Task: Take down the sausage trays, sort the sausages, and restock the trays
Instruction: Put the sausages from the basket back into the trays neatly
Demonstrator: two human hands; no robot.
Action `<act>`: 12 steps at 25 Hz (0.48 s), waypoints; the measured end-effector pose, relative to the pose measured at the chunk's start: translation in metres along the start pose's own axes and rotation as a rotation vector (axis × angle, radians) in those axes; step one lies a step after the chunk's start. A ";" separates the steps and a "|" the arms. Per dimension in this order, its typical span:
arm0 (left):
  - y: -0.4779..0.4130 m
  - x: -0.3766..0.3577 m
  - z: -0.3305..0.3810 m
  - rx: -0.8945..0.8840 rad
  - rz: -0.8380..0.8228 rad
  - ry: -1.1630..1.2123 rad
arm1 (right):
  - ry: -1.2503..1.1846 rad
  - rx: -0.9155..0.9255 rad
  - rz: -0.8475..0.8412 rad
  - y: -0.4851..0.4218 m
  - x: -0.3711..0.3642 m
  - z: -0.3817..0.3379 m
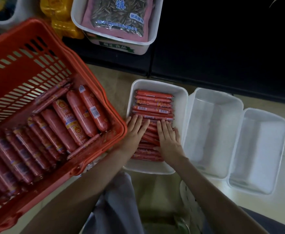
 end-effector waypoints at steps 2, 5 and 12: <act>-0.005 0.012 0.001 0.015 -0.029 0.042 | 0.041 0.007 0.026 0.007 -0.001 0.002; -0.004 0.003 0.000 0.042 -0.056 0.148 | 0.030 0.019 0.065 0.007 0.005 0.003; -0.001 -0.004 -0.001 0.095 0.013 0.118 | 0.100 0.019 -0.023 -0.009 0.012 0.010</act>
Point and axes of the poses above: each hand's wrist, its own y-axis away from the middle knuckle, its own x-axis out of the back of the hand, z = x × y, the point moved 8 cm from there along -y, towards the middle knuckle
